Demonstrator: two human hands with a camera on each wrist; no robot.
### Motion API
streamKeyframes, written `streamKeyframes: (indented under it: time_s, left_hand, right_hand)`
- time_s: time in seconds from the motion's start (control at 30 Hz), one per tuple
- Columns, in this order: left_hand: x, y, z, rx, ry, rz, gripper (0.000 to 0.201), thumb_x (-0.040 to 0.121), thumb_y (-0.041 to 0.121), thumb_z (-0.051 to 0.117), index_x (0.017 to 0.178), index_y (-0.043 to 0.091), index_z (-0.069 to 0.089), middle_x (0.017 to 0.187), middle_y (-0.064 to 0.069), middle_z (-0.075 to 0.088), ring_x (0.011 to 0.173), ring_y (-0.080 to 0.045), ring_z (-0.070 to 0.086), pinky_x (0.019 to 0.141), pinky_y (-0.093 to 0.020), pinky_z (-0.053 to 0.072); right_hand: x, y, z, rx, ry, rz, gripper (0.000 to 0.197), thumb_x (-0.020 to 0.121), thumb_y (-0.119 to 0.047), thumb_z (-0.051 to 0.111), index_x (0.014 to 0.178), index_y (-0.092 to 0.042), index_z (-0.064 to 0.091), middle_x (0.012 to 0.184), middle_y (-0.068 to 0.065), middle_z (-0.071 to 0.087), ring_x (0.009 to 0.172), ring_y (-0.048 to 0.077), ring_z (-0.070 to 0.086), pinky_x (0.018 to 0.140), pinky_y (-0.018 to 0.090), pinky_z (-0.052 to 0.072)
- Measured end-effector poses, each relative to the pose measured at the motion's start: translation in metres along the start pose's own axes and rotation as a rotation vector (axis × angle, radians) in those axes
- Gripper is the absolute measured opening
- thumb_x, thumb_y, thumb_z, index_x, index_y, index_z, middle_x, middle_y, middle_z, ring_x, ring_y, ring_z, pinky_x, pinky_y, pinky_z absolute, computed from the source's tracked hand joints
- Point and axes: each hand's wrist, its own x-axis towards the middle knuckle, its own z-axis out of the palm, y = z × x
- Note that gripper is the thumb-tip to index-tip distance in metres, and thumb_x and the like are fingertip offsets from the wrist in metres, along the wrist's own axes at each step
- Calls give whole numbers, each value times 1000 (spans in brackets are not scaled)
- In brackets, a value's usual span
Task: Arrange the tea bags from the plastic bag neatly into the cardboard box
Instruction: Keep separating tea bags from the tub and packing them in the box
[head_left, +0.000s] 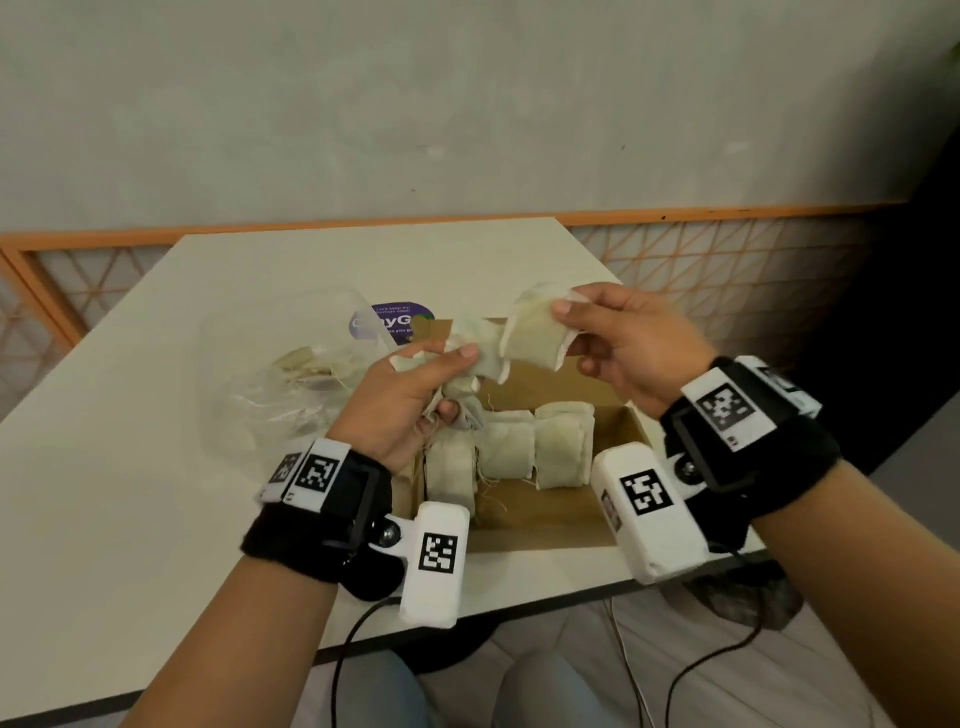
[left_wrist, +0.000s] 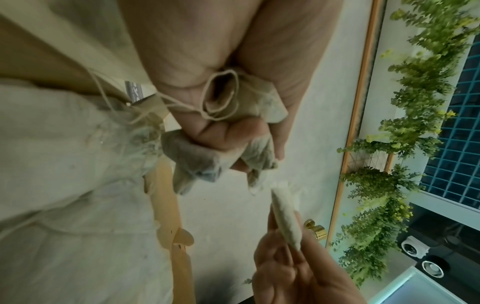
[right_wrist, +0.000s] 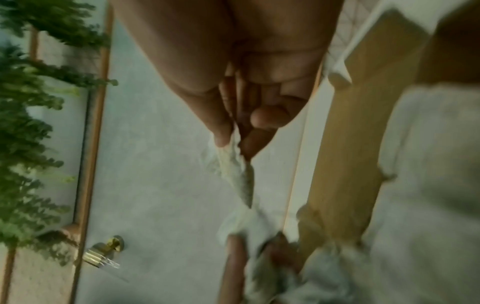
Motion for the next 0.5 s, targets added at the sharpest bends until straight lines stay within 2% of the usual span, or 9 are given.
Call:
streamKeyframes:
  time_s: [0.1, 0.17, 0.23, 0.33, 0.4, 0.5]
  left_hand:
    - [1, 2, -1, -31, 38, -14, 18, 78, 16, 67, 93, 9, 61, 78, -9, 63, 49, -8, 50, 37, -13, 37]
    - [2, 2, 0, -46, 48, -20, 7, 85, 14, 64, 91, 12, 61, 80, -8, 62, 47, -7, 47, 36, -12, 36]
    - [4, 0, -1, -36, 55, -17, 14, 86, 16, 64, 99, 11, 62, 83, -10, 61, 53, -9, 45, 37, -11, 35]
    - [6, -3, -3, -40, 67, -10, 27, 80, 20, 69, 104, 11, 63, 88, -11, 61, 62, -14, 44, 37, -11, 35]
    - [7, -4, -4, -40, 61, -4, 39, 72, 25, 73, 107, 11, 63, 92, -12, 61, 68, -17, 43, 38, -11, 34]
    - [6, -3, -5, -39, 53, -8, 38, 74, 26, 72, 108, 12, 62, 92, -12, 61, 67, -16, 43, 39, -11, 34]
  right_hand:
    - [-7, 5, -22, -265, 1, -19, 9, 86, -13, 63, 77, -16, 62, 68, -2, 65, 52, 6, 57, 47, 16, 41]
    - [-15, 16, -33, -487, -89, 49, 4, 84, -14, 65, 84, -10, 64, 73, 4, 63, 57, 8, 55, 48, 16, 44]
    - [-21, 31, -37, -614, -186, 163, 6, 83, -15, 67, 85, -10, 66, 77, 6, 63, 62, 11, 55, 49, 15, 47]
    - [-25, 44, -34, -621, -212, 285, 6, 82, -10, 68, 80, -14, 65, 77, 6, 61, 63, 14, 57, 50, 15, 52]
    - [-25, 48, -30, -641, -186, 288, 8, 82, -7, 67, 79, -13, 63, 77, 7, 60, 60, 12, 56, 48, 13, 51]
    - [-25, 47, -26, -705, -146, 247, 7, 81, -11, 70, 80, -17, 65, 71, 2, 60, 55, 10, 52, 48, 13, 48]
